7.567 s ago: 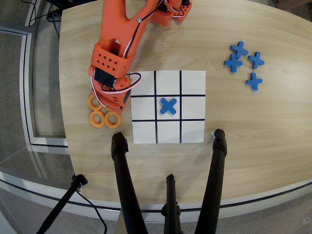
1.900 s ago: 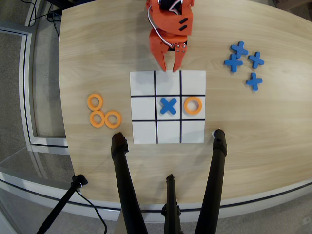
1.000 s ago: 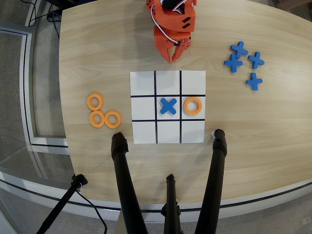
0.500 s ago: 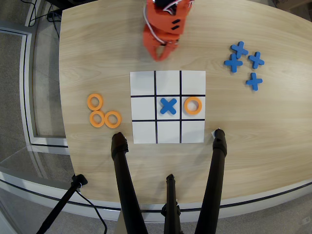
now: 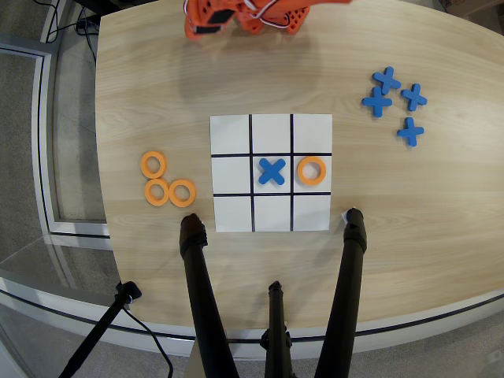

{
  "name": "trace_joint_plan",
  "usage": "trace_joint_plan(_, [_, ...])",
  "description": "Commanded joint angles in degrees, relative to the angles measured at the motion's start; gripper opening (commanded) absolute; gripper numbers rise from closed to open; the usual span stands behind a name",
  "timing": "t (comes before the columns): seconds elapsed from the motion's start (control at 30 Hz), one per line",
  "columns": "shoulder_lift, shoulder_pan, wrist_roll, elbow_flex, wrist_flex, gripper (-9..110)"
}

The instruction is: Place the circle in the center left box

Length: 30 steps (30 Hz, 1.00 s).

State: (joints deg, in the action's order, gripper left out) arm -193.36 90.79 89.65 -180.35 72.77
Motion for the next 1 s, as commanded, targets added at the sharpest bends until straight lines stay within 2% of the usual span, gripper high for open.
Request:
trace_joint_plan(0.0, [-1.05,13.10,-0.26,-3.16,0.26,0])
trace_joint_plan(0.97, [-1.05,10.11,-0.26,-3.16,0.35,0])
